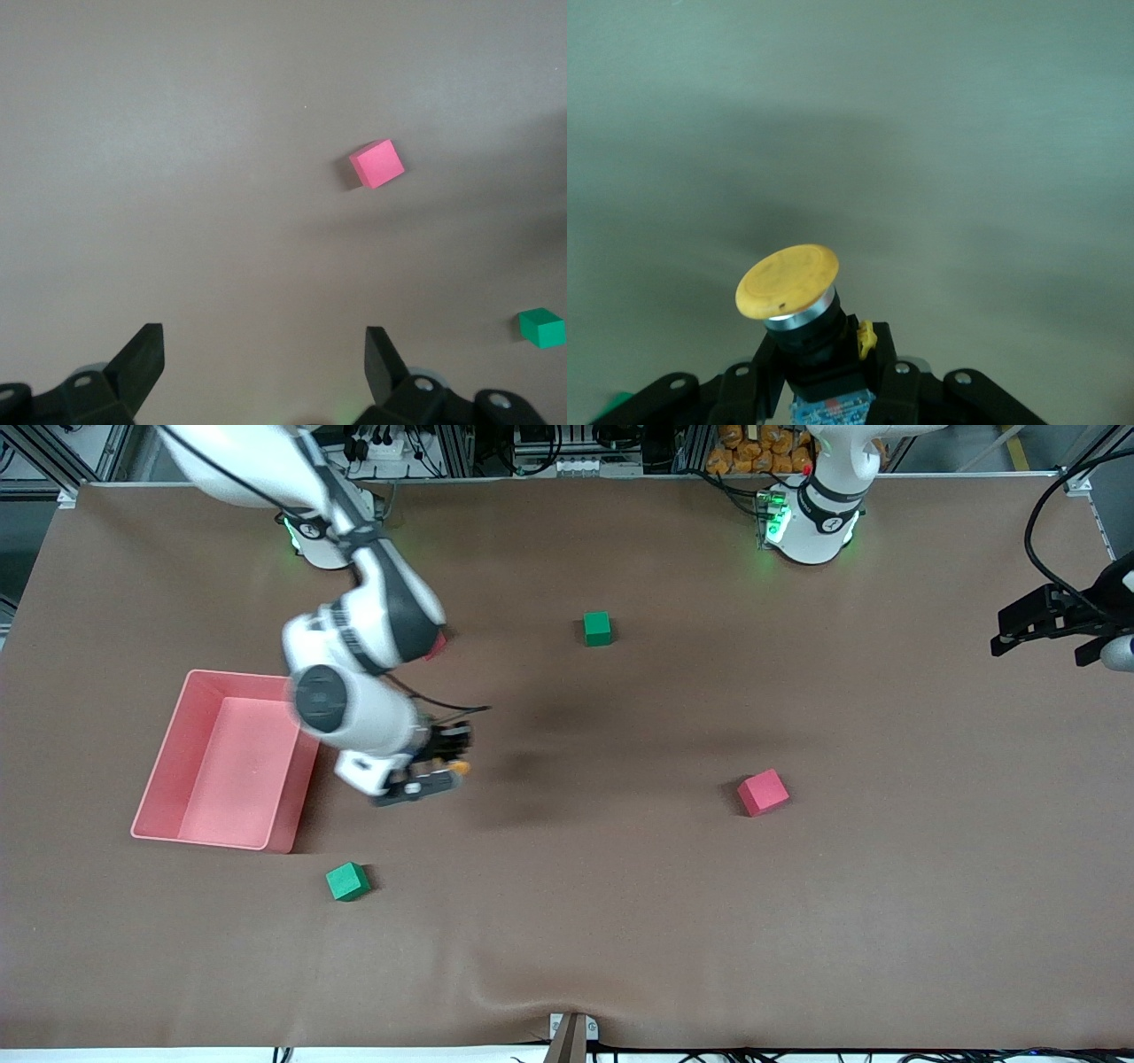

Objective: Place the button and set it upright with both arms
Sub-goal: 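Lift the button out of the tray and carry it to mid-table, then set the button on the table while the left gripper reaches toward it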

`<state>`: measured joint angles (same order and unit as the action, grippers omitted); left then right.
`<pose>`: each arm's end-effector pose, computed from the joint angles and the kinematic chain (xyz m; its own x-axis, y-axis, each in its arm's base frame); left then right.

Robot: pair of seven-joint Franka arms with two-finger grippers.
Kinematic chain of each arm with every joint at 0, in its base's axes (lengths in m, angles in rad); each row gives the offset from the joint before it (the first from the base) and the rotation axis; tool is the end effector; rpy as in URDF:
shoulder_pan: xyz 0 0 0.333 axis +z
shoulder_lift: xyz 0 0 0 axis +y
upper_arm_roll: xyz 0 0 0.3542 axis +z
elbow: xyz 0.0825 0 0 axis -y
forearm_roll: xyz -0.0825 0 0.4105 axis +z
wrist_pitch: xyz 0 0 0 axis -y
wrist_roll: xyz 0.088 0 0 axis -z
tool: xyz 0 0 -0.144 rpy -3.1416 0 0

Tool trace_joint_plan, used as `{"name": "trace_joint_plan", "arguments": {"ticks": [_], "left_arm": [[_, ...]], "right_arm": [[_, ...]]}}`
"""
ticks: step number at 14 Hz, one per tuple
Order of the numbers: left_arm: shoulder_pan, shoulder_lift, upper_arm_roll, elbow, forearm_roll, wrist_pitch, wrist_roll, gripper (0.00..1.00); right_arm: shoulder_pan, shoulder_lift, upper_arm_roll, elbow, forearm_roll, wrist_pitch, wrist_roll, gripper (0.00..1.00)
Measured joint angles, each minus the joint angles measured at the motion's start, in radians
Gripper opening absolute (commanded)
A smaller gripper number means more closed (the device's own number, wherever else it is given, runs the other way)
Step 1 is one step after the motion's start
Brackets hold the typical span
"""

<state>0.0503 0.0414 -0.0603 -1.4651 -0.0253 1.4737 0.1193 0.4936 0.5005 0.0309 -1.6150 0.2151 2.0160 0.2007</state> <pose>0.5846 -0.0089 0.6455 0.9909 -0.1314 -0.0291 -0.1304 -0.9910 0.0314 0.6065 0.3708 0.3122 0.9630 0.2264 -0.1461 0.2008 -0.9645 -0.1714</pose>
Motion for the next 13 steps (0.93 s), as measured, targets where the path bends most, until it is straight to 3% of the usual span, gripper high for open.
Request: {"name": "trace_joint_plan", "arguments": {"ticks": [5,12,13], "left_arm": [[-0.002,0.013,-0.008,-0.003,-0.004,0.001,0.0,1.0],[-0.003,0.031,-0.011,-0.004,-0.009,0.006,0.0,1.0],[-0.003,0.035,-0.011,-0.005,-0.012,0.006,0.0,1.0]], "right_arm": [[0.191,0.199,-0.003,0.11,0.0,0.178,0.222,0.0],[0.293,0.424,-0.004,0.341,0.0,0.249,0.491,0.0],[0.3,0.445,-0.004,0.353,0.0,0.264,0.505,0.3]]}}
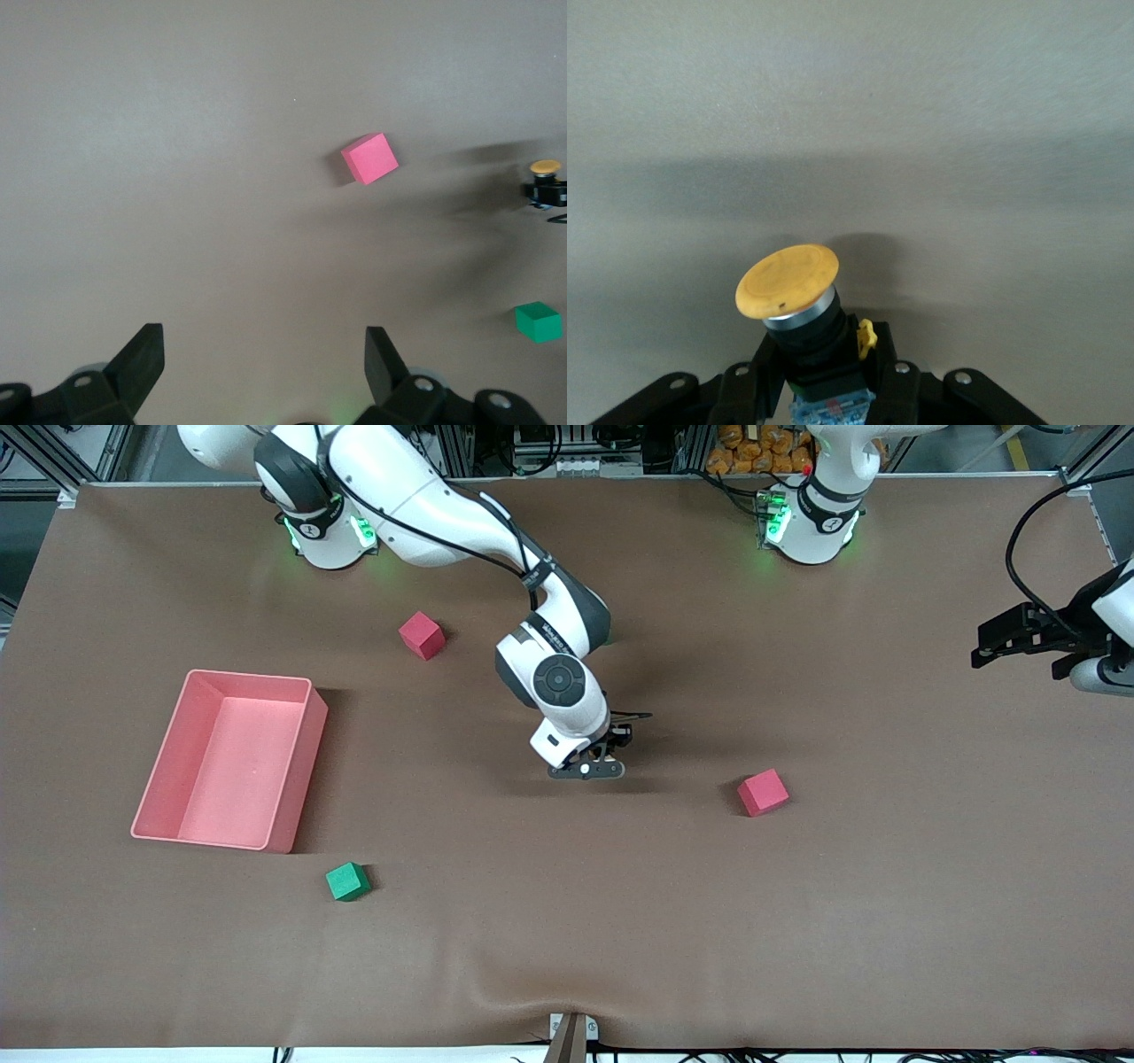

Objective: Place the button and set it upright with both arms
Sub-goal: 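Set the button on the table while the left gripper reaches toward it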

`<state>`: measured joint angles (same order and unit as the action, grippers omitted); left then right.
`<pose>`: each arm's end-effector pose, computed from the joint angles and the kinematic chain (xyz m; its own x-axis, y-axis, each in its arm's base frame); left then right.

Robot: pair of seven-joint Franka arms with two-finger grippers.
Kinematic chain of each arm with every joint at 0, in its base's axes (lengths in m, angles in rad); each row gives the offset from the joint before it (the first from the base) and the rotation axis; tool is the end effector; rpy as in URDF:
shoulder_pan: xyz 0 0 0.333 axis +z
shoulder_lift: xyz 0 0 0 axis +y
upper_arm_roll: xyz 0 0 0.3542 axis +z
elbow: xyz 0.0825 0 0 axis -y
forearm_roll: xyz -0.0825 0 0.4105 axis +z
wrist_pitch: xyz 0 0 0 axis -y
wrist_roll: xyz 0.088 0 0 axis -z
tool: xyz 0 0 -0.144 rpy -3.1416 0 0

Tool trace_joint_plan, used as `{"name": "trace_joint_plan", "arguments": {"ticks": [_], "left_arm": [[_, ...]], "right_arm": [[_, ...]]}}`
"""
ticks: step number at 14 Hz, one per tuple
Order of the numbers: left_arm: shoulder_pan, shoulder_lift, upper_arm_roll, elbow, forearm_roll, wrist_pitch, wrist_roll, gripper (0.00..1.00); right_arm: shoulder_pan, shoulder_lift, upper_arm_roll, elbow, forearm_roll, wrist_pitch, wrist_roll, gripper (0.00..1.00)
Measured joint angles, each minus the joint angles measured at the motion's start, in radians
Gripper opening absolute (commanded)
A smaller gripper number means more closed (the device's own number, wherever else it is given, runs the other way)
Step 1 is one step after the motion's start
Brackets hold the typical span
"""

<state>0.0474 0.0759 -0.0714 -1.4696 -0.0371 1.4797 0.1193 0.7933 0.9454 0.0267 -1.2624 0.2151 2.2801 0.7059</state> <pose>0.5954 -0.0182 0.6236 0.9874 -0.1461 -0.0600 -0.1433 -0.9884 0.0500 0.5508 0.5988 0.1597 0.9964 -0.0247 -0.0814 -0.0394 -0.9822 -0.1838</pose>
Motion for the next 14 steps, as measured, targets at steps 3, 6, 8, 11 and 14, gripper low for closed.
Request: {"name": "trace_joint_plan", "arguments": {"ticks": [3,6,8,11,14], "left_arm": [[-0.001,0.01,0.0,0.0,-0.069,0.002,-0.007,1.0],[-0.003,0.021,0.0,0.0,-0.107,0.003,-0.021,1.0],[-0.009,0.029,-0.001,0.0,-0.116,0.003,-0.021,1.0],[-0.048,0.044,-0.002,0.0,-0.118,0.003,-0.042,1.0],[-0.113,0.063,-0.004,0.0,-0.118,0.004,-0.093,1.0]], "right_arm": [[0.005,0.015,-0.003,0.013,-0.002,0.002,0.008,1.0],[0.008,0.015,-0.006,0.025,-0.02,0.004,0.008,1.0],[-0.003,-0.007,-0.019,0.045,-0.022,-0.011,0.005,1.0],[-0.053,-0.079,-0.029,0.061,-0.023,-0.117,-0.061,1.0],[-0.14,-0.183,-0.034,0.06,-0.025,-0.273,-0.12,1.0]]}}
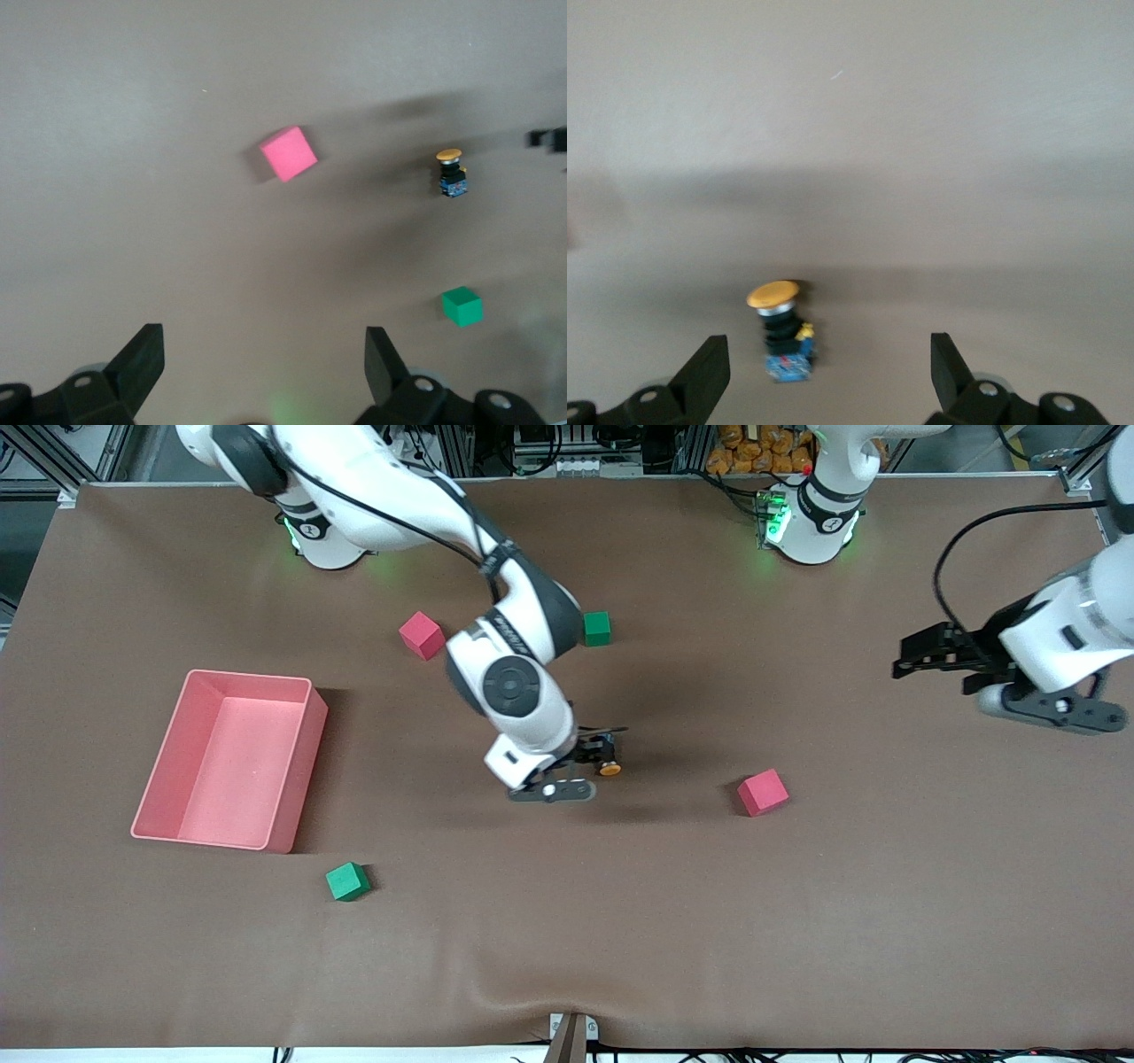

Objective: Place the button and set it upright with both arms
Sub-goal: 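Set the button on the table while the left gripper reaches toward it, then lower the left gripper and grasp the lying yellow button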

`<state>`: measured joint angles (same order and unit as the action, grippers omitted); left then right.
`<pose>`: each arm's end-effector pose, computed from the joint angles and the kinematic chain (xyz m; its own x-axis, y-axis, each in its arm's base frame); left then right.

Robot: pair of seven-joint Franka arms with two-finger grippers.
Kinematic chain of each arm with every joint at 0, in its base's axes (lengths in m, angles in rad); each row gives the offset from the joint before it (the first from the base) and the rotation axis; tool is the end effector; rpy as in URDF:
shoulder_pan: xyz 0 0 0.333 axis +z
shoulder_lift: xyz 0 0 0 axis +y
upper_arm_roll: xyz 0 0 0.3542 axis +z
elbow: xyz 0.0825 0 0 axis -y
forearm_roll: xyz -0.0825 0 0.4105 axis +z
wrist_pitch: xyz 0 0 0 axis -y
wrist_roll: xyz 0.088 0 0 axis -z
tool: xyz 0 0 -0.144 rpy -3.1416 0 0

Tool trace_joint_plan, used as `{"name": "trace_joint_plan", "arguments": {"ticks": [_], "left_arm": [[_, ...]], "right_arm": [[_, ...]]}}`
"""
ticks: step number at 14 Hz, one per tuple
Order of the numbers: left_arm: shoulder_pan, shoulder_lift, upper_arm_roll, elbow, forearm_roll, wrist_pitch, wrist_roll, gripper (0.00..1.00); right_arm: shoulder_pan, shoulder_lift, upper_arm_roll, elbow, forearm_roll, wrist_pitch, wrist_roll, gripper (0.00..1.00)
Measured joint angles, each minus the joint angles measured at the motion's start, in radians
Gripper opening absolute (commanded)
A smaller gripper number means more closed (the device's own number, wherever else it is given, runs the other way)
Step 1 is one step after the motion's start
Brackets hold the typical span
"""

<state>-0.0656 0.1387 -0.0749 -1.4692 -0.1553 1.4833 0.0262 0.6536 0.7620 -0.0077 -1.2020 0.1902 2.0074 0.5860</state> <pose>0.6045 -0.1060 0.5881 0.9768 -0.1785 -0.1183 -0.1574 -0.9731 0.1680 0.6351 0.5028 0.3126 0.9980 -0.0096 -0.0630 -0.0197 -0.9867 -0.1615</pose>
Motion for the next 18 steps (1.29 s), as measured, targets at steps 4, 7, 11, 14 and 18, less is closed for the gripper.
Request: {"name": "trace_joint_plan", "arguments": {"ticks": [4,7,11,14,18], "left_arm": [[-0.119,0.041,-0.002,-0.001,0.0,0.0,-0.088,1.0],[-0.178,0.096,-0.002,-0.003,0.0,0.0,-0.103,1.0],[-0.276,0.208,-0.003,0.005,0.0,0.011,-0.243,1.0],[-0.352,0.3,-0.003,0.05,0.0,0.03,-0.336,1.0],[-0.391,0.405,-0.003,0.1,0.0,0.119,-0.406,1.0]], "right_arm": [[-0.159,-0.219,-0.004,-0.156,-0.004,-0.073,-0.156,1.0],[-0.26,-0.379,-0.024,-0.279,-0.015,-0.156,-0.27,1.0],[-0.429,-0.531,-0.034,-0.309,-0.032,-0.345,-0.407,1.0],[-0.554,-0.623,-0.035,-0.313,-0.078,-0.434,-0.493,1.0],[-0.585,-0.706,-0.027,-0.312,-0.145,-0.525,-0.522,1.0]]}}
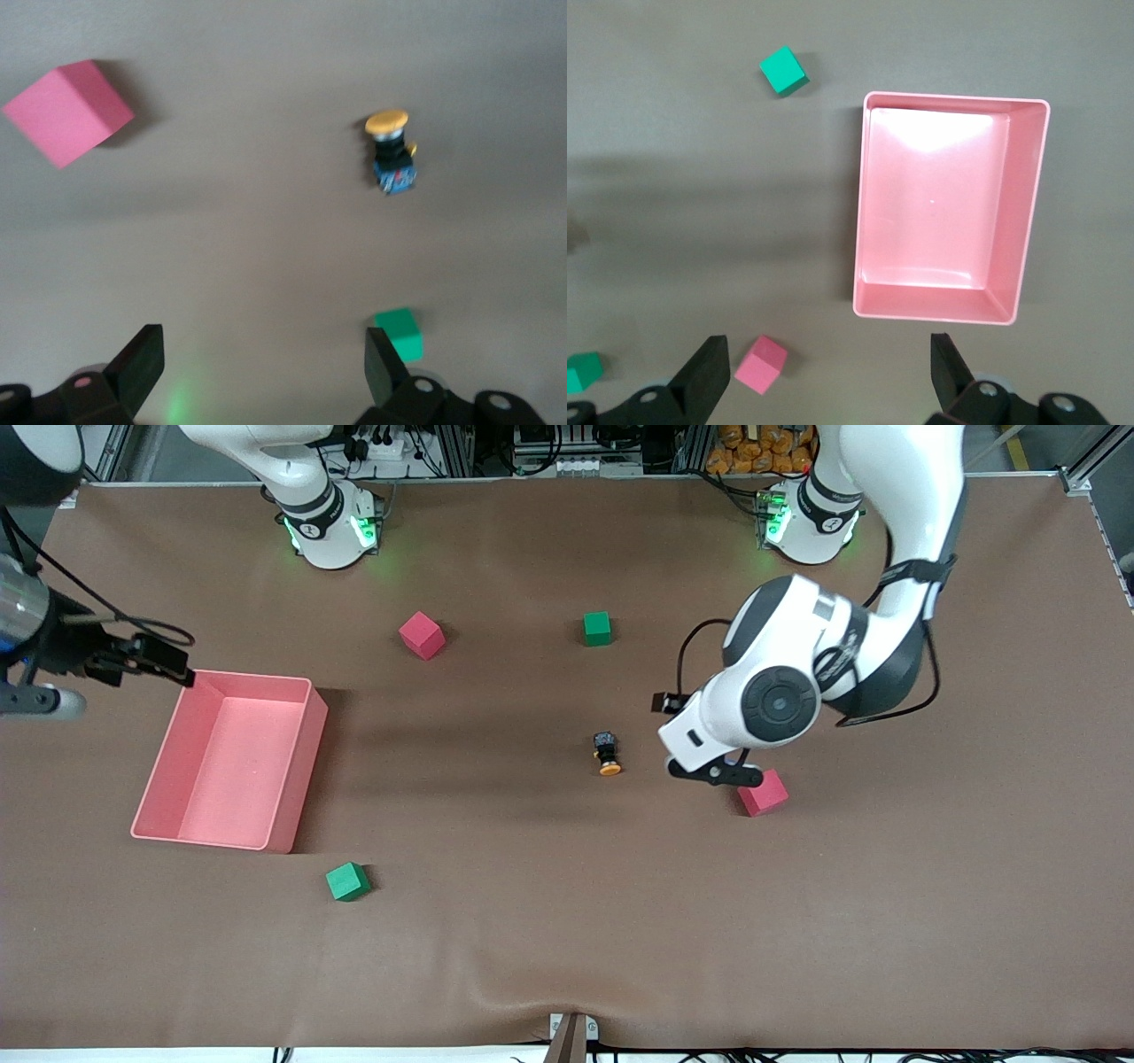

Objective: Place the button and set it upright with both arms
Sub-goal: 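Lower the left gripper and grasp the lying yellow button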

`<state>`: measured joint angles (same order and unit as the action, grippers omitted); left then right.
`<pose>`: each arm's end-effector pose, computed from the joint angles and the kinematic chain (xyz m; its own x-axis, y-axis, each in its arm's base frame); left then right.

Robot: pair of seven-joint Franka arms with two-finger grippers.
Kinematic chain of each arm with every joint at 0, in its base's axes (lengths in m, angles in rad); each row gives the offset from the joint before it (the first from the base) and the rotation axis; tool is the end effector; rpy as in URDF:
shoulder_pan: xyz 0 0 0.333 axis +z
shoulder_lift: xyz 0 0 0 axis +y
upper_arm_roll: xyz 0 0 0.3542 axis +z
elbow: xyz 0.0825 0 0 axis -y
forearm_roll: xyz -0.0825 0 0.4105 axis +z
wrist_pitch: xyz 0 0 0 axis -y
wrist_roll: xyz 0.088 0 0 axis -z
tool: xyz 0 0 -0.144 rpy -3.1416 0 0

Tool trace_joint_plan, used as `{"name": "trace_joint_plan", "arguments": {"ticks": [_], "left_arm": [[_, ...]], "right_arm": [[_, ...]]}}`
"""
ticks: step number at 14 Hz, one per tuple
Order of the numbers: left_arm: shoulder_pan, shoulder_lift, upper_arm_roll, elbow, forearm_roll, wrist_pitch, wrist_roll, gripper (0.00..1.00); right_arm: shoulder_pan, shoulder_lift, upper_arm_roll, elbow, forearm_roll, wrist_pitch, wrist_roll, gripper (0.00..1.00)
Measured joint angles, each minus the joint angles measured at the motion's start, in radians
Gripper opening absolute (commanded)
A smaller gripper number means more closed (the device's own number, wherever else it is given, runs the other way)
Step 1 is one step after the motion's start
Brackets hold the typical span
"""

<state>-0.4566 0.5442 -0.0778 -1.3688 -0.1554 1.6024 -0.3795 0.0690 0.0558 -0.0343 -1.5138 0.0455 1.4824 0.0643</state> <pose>0.6037 -0.3716 0.3727 0.9279 -0.1235 -0.3517 -0.1095 -0.9922 0.0595 0.5870 0.0278 0.6141 0.9956 -0.0258 -0.0896 -0.0293 -0.9989 -0.0379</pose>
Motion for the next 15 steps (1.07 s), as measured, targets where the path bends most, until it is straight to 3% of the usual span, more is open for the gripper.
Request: {"name": "trace_joint_plan", "arguments": {"ticks": [6,15], "left_arm": [[-0.062,0.117,-0.001,0.031,-0.073,0.128,-0.13,0.94],[-0.09,0.247,-0.006,0.062,-0.132,0.238,-0.151,0.86]], "right_arm": [[-0.106,-0.023,0.024,0.017,-0.008,-0.044,-0.116,1.0],[-0.112,-0.024,0.035,0.08,-0.008,-0.11,-0.136,1.0]]}}
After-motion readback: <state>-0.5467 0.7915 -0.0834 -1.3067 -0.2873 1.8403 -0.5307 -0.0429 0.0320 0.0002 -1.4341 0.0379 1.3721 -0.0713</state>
